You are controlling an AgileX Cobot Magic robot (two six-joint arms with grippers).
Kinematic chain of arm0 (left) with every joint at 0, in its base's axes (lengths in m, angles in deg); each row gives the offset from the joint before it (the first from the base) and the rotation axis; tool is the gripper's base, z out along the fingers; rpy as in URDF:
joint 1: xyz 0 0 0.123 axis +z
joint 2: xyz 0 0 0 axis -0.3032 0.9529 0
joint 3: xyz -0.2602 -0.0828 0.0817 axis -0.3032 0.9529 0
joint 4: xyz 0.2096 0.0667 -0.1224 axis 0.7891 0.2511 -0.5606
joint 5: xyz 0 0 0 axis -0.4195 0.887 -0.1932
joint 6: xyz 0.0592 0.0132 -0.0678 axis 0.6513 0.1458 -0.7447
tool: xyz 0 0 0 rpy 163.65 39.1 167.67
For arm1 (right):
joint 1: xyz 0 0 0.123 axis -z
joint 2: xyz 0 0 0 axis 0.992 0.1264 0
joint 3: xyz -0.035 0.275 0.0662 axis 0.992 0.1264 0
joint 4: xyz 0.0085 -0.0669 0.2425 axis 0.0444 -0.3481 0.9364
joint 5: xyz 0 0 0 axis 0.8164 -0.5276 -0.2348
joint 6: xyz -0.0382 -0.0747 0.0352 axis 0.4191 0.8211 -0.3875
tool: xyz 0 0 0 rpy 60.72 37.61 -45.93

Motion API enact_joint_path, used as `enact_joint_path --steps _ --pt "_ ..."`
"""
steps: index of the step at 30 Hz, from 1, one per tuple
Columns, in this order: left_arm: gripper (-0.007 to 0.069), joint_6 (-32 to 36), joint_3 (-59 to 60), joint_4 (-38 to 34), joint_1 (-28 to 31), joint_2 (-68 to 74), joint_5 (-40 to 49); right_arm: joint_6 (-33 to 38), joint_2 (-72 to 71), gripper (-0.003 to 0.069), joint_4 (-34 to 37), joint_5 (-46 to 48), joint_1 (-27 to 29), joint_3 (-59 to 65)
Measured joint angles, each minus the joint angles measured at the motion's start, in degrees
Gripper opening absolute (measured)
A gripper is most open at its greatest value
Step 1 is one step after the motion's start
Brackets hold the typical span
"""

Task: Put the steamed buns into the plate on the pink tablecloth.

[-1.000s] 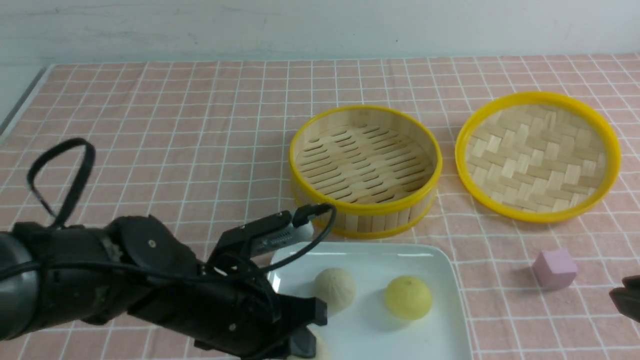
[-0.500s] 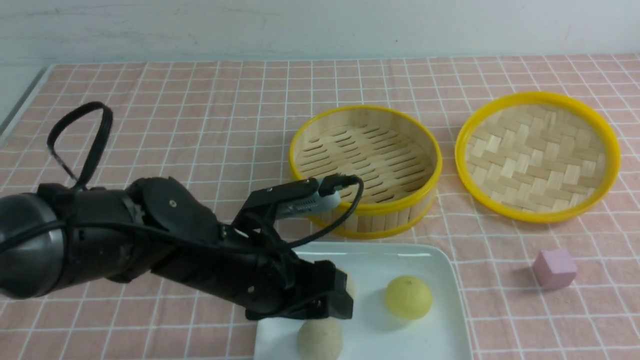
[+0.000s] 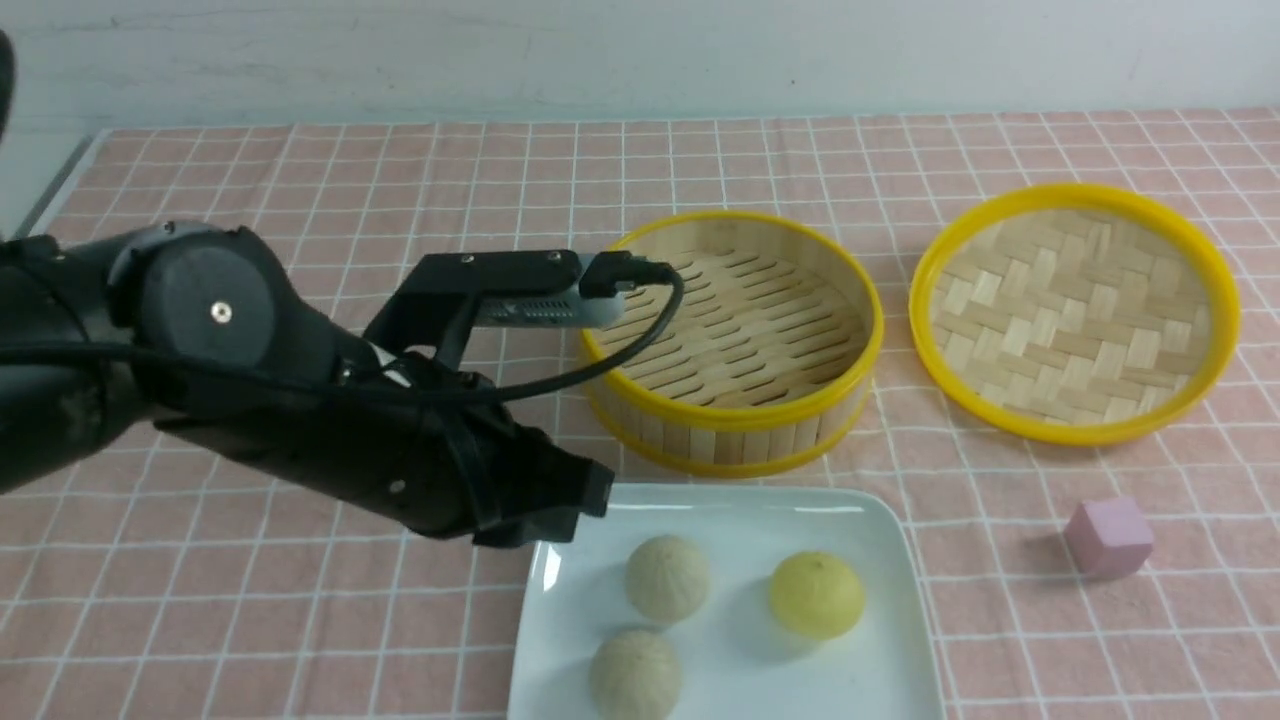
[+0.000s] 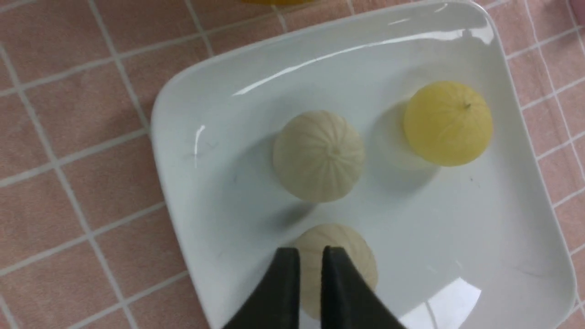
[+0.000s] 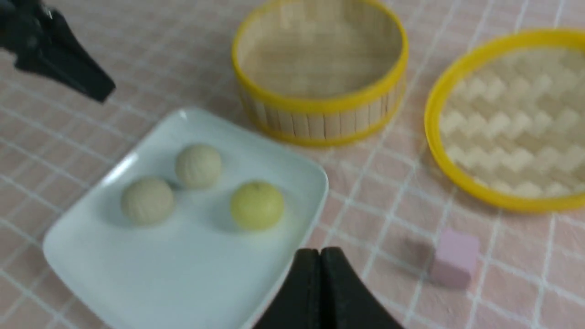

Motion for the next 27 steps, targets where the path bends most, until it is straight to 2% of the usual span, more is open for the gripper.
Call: enact_joint_path --steps 1,2,4,7,27 --pt "0.0034 -0.06 0.00 0.46 0.00 -0.51 0.19 0.00 -0.08 -0.0013 0.06 -4.91 0.00 2.46" --pt "0.0034 -0.06 0.00 0.50 0.00 -0.58 0.25 0.00 -0.08 -0.0013 0.06 -5.86 0.00 2.92" --pt "0.0004 -0.28 0.00 1.02 0.00 -1.02 0.44 0.00 0.04 -0.0012 -0.31 -15.96 0.00 7.83" --pt "0.0001 -0.39 0.00 1.08 0.00 -1.02 0.68 0.66 0.37 -0.0011 -1.13 -21.15 0.00 10.35" --pt "0.0008 -0.44 0.00 1.08 0.00 -1.02 1.15 2.79 0.44 0.0001 -2.11 -22.80 0.00 10.84"
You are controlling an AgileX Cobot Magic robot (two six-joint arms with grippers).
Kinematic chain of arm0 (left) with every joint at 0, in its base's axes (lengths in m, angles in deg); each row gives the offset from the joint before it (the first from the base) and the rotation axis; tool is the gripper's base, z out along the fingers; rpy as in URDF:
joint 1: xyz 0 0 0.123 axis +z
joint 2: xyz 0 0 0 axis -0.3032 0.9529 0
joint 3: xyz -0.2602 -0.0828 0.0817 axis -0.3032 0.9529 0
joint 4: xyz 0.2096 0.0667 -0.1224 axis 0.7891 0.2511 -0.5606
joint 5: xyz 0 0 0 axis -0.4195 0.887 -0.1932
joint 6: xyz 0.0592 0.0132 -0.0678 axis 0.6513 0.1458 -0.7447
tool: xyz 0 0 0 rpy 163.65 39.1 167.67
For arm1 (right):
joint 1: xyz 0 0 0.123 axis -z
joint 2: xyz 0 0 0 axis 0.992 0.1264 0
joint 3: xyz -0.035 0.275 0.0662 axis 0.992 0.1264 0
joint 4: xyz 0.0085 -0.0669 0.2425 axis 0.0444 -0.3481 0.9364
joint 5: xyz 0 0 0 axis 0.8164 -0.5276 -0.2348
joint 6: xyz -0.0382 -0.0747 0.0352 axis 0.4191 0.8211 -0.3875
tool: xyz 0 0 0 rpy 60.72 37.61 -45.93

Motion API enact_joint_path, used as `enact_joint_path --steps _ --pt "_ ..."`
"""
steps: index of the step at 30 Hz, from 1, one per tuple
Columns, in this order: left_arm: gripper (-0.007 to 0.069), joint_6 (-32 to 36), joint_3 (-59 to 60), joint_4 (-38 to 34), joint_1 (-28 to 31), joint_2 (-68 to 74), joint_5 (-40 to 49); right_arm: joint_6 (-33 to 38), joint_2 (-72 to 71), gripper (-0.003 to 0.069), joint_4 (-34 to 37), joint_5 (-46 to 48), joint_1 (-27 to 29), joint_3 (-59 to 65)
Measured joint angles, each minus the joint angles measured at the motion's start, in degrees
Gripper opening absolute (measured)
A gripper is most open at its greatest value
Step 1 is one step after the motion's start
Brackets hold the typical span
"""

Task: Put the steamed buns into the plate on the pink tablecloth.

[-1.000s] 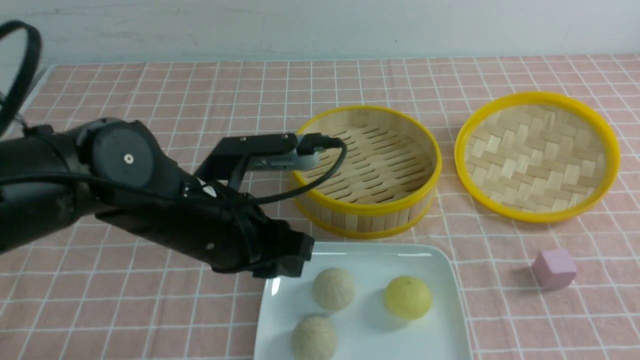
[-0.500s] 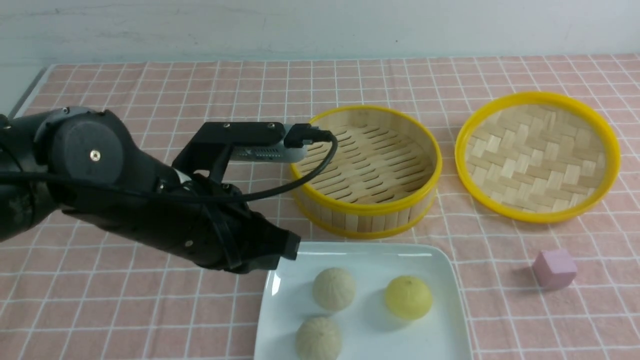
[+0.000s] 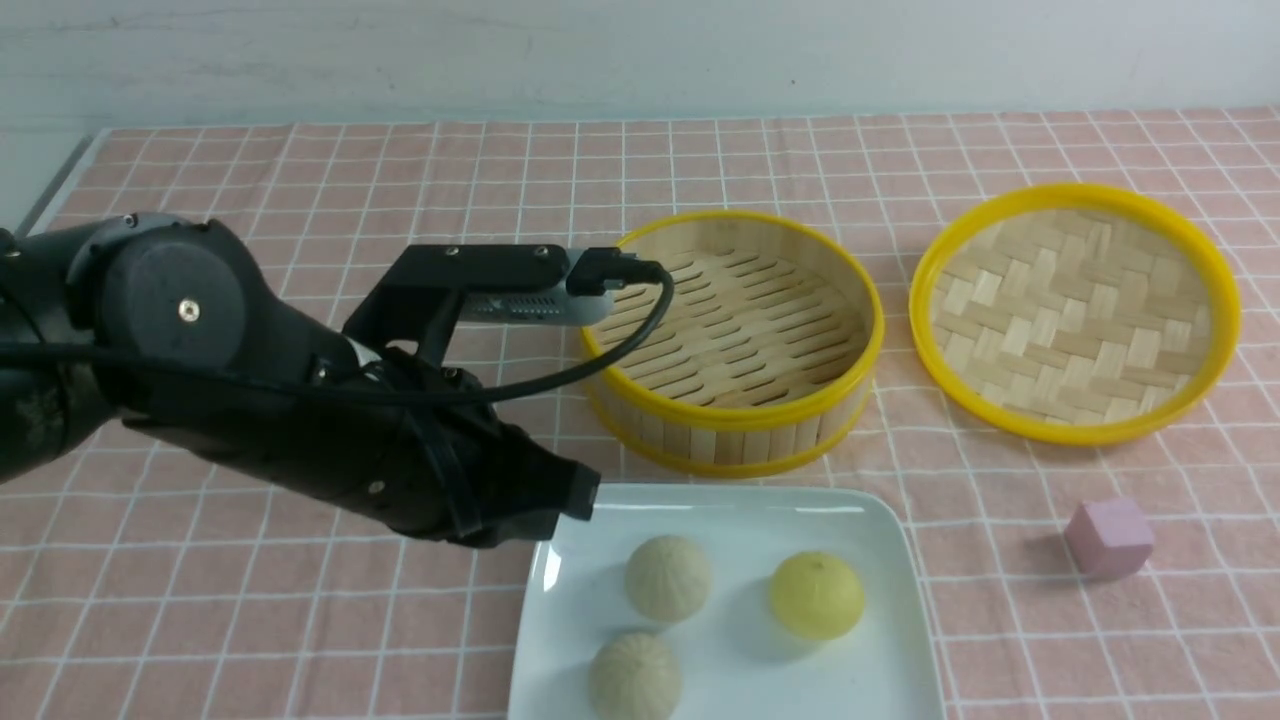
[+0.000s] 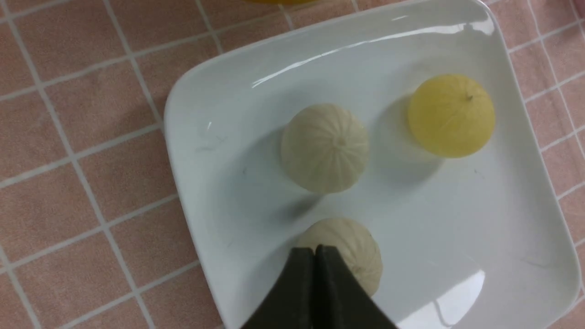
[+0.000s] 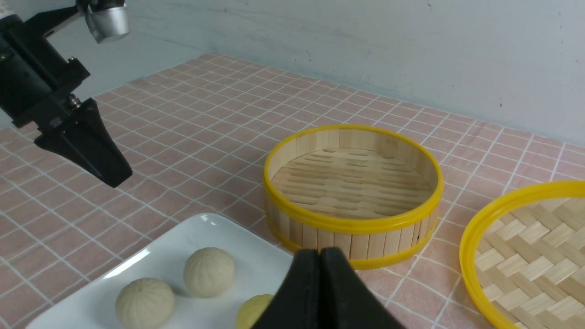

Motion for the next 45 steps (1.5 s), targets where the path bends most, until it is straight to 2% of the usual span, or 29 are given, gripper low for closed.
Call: enact_joint_path --steps 11,14,17,18,20,22,24,31,40,43,45 --pt "0.0019 0.00 0.00 0.01 0.00 0.00 0.00 0.00 -1.73 0.0005 0.00 -0.87 0.06 2.42" --pt "0.0022 0.00 0.00 0.01 0.00 0.00 0.44 0.00 -4.53 0.0006 0.06 -1.18 2.83 6.95" --pt "0.0022 0.00 0.00 0.06 0.00 0.00 1.35 0.06 -8.76 0.0011 0.06 -0.99 10.81 13.44" --pt "0.0022 0.00 0.00 0.06 0.00 0.00 1.35 0.06 -9.30 0.0011 0.06 -0.87 11.29 14.17" --pt "0.0022 0.00 0.00 0.18 0.00 -0.63 1.48 0.06 -12.41 0.0014 0.06 -0.44 17.53 18.41" --pt "0.0022 -0.02 0.00 0.17 0.00 -1.39 1.55 0.06 -13.71 0.0014 0.06 -0.08 20.21 19.74" --pt "0.0022 -0.02 -0.09 0.86 0.00 -4.55 1.68 0.06 -15.93 0.0015 0.00 0.93 25.39 22.86" --pt "0.0022 -0.02 -0.21 5.83 0.00 -16.79 3.97 0.00 -18.35 0.0020 -0.14 2.22 34.87 24.72" --pt "0.0022 -5.32 0.15 16.75 0.00 -34.81 14.33 0.00 -18.35 0.0032 -0.19 2.40 37.10 24.67" --pt "0.0022 -7.95 1.86 18.31 0.00 -39.88 14.80 0.04 -18.35 0.0032 -0.19 2.40 37.10 24.67" --pt "0.0022 -11.12 7.18 18.66 0.00 -47.46 11.59 0.04 -18.35 0.0034 -0.19 2.40 37.10 24.67"
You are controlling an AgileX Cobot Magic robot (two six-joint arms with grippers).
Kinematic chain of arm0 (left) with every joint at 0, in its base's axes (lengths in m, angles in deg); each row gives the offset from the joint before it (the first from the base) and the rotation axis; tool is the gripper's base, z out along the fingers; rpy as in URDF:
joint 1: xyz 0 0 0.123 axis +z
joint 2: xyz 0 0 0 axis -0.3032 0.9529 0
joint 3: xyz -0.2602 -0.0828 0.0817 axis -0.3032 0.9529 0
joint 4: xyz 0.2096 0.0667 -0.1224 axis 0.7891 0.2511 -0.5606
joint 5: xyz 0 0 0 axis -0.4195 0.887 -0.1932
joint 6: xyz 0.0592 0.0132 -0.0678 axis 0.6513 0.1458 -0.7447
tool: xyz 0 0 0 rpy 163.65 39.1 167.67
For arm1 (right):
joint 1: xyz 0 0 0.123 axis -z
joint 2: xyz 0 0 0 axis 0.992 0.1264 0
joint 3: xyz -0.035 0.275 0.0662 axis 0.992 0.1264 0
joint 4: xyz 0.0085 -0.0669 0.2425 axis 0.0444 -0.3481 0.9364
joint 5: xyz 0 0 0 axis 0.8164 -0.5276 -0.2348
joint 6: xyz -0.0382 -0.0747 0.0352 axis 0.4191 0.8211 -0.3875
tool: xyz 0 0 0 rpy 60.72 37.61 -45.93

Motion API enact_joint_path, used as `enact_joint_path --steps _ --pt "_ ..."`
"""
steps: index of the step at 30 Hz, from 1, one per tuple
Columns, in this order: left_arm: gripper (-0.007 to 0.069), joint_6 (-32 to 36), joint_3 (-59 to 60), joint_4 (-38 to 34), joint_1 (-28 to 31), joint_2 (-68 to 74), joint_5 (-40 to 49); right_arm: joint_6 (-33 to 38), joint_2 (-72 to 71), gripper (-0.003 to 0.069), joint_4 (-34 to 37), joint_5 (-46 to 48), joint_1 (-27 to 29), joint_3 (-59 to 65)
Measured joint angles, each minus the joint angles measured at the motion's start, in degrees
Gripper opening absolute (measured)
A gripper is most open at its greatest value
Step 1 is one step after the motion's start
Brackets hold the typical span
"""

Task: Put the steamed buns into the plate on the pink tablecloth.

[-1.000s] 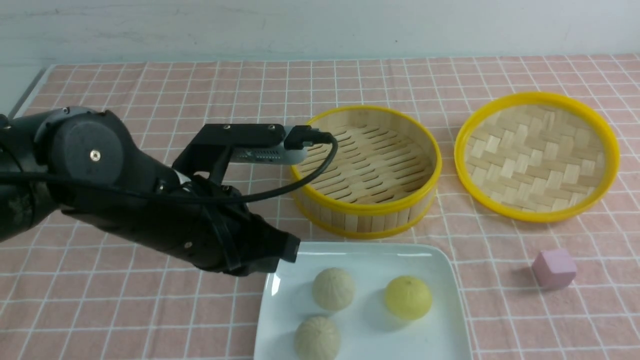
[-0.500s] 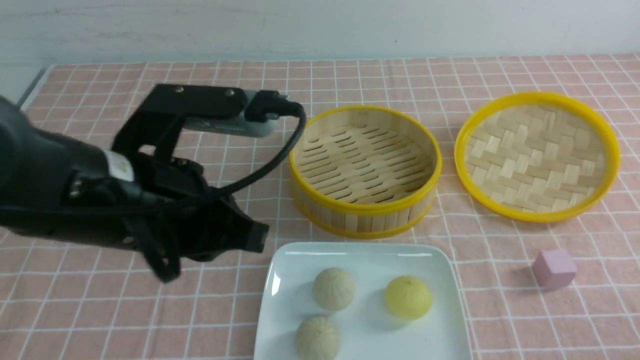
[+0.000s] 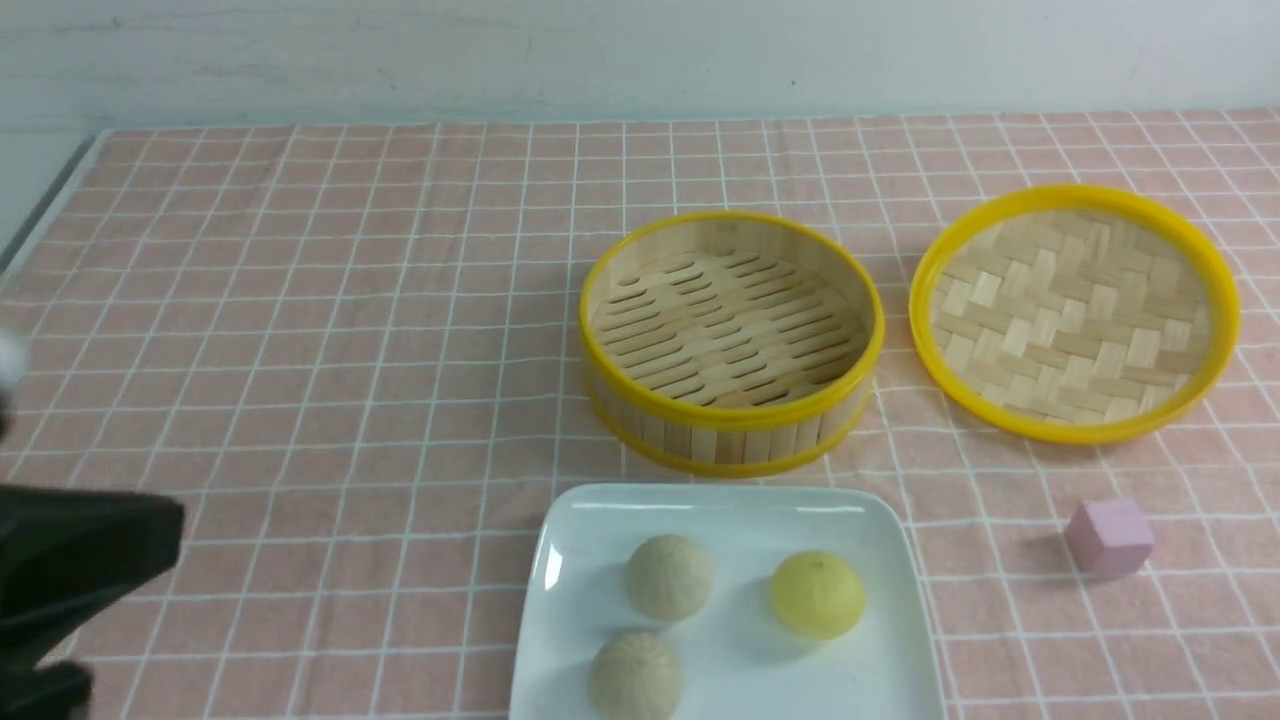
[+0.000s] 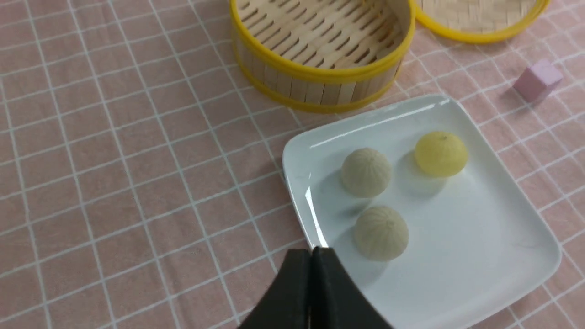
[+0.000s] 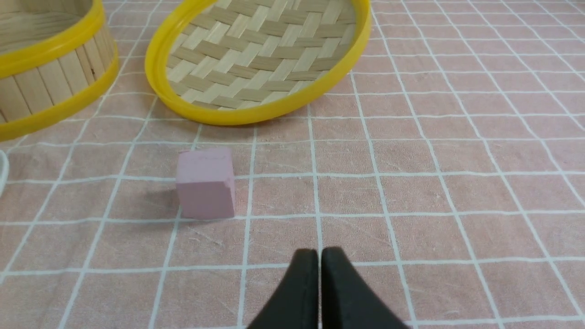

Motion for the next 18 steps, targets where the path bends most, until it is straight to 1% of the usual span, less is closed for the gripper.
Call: enact_joint_path --steps 1,2,5,9,10,11,14,18 --pt "0.0022 -0.27 0.50 0.05 0.00 -0.51 -0.44 0.00 0.00 0.0034 0.00 0.00 0.00 0.00" --pt "0.0022 -2.45 4.72 0.05 0.00 -3.79 -4.98 0.00 0.00 0.0034 0.00 0.00 0.00 0.00" --pt "0.0022 -5.65 12.36 0.10 0.00 -8.88 -15.90 0.00 0.00 0.0038 0.00 0.00 0.00 0.00" --pt "0.0022 -7.05 18.10 0.10 0.00 -11.58 -27.82 0.00 0.00 0.0044 0.00 0.00 0.00 0.00" --pt "0.0022 -7.12 18.28 0.10 0.00 -11.59 -28.83 0.00 0.00 0.0044 0.00 0.00 0.00 0.00" --pt "0.0022 -7.11 19.54 0.10 0.00 -11.77 -32.03 0.00 0.00 0.0047 0.00 0.00 0.00 0.00" --pt "0.0027 -7.11 20.94 0.10 0.00 -11.77 -34.50 0.00 0.00 0.0050 0.00 0.00 0.00 0.00" --pt "0.0033 -7.11 22.02 0.10 0.00 -11.77 -34.42 0.00 0.00 0.0055 0.00 0.00 0.00 0.00"
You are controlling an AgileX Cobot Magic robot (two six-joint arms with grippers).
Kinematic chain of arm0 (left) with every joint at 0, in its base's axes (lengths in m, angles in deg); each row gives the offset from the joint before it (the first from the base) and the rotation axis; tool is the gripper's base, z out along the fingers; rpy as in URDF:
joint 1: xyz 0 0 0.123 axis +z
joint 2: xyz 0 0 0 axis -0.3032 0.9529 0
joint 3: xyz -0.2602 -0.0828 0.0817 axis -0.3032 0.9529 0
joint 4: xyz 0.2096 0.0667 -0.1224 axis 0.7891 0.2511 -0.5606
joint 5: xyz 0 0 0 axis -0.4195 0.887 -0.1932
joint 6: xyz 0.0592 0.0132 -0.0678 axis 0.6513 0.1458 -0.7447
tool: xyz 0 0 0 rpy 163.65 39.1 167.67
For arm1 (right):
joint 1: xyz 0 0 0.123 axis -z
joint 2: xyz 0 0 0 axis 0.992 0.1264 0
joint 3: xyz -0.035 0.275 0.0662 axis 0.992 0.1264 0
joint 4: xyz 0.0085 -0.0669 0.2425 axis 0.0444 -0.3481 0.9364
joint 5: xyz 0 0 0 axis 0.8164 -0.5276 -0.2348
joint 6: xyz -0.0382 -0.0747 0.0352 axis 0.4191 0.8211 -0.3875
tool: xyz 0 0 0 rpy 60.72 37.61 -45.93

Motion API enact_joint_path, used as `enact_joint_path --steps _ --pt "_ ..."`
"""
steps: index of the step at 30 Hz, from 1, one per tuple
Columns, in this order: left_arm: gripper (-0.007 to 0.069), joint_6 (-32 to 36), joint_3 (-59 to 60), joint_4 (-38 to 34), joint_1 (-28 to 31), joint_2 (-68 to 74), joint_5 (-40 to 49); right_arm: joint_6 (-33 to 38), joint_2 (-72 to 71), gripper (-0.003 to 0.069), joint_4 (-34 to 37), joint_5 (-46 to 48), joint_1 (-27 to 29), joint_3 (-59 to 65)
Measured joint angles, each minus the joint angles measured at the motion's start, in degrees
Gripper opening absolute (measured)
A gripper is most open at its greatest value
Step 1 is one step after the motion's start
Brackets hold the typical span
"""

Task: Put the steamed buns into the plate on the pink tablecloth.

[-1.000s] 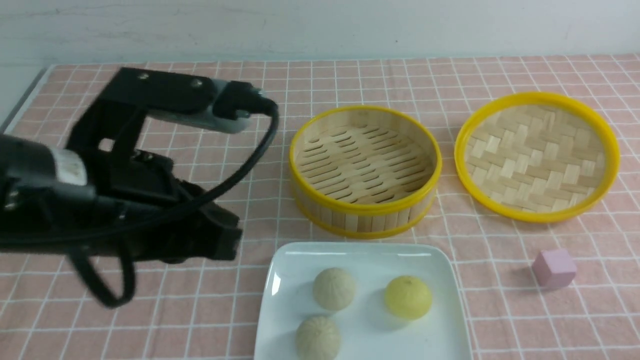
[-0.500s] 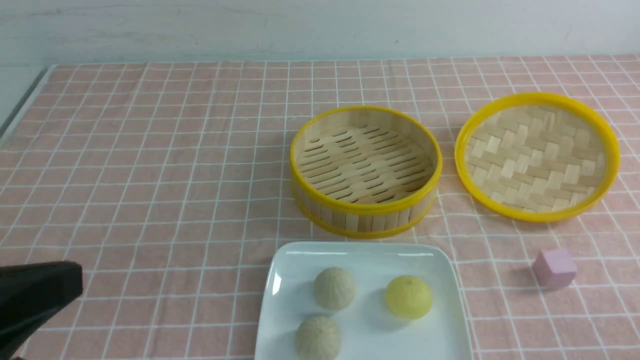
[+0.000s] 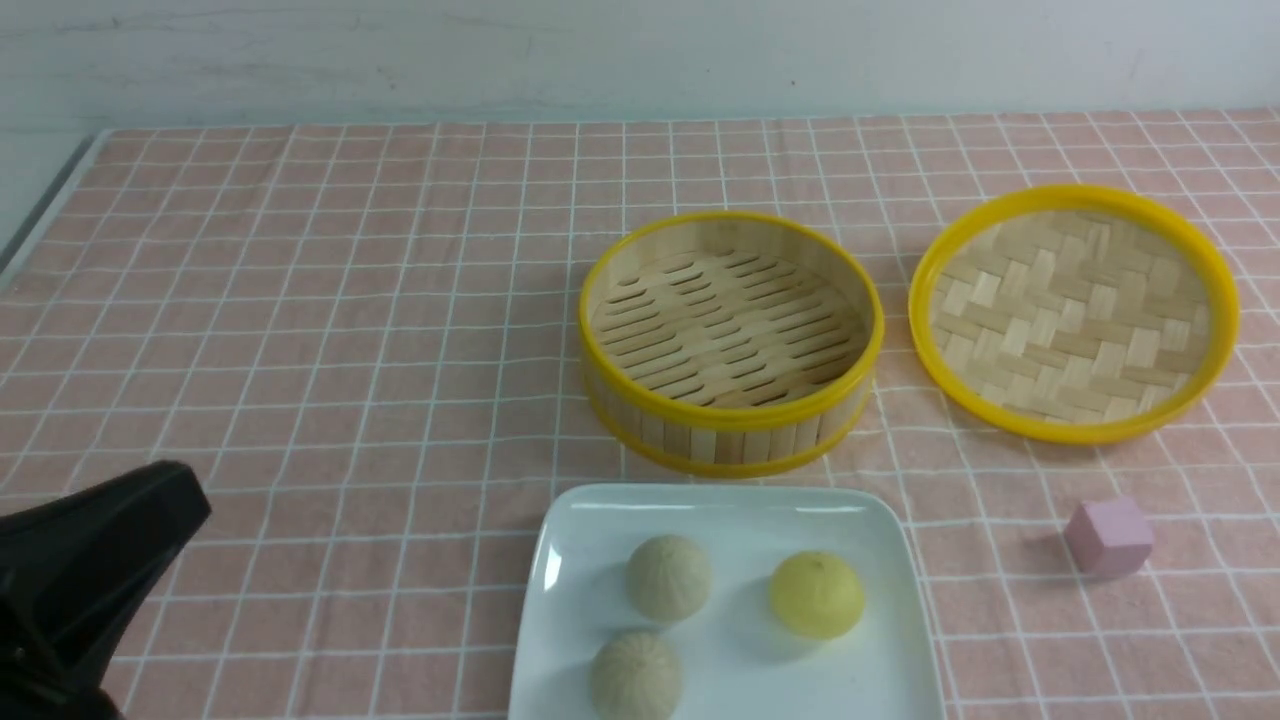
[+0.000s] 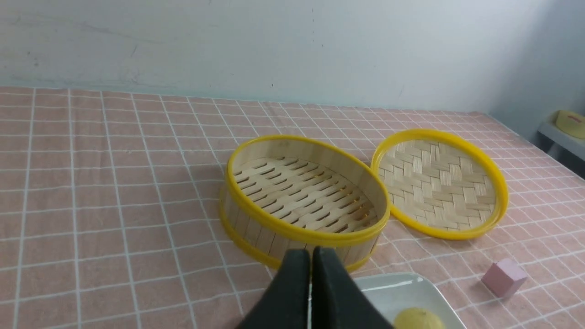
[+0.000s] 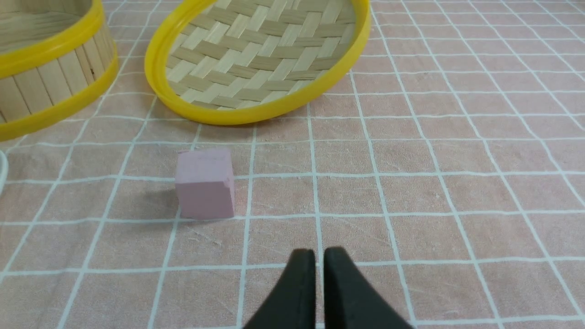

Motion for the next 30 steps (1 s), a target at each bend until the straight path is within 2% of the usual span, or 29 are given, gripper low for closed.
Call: enact_joint_path --steps 11,19,23,28,30 --pt "0.0043 0.00 0.04 0.46 0.00 0.00 1.46 0.00 0.00 0.0065 0.00 0.00 0.00 0.00" --pt "0.0050 -2.92 5.60 8.03 0.39 -1.80 1.05 0.00 0.00 0.0076 0.00 0.00 0.02 0.00" --pt "0.0053 -3.97 10.30 9.66 5.21 -5.43 -1.53 0.00 0.00 0.0080 0.00 0.00 0.02 0.00" --pt "0.0057 -4.49 17.68 9.71 18.09 -9.60 -4.17 0.00 0.00 0.0085 0.00 0.00 0.02 0.00" --pt "0.0059 -4.56 19.49 9.70 21.53 -10.17 -3.92 0.00 0.00 0.0085 0.00 0.00 0.02 0.00"
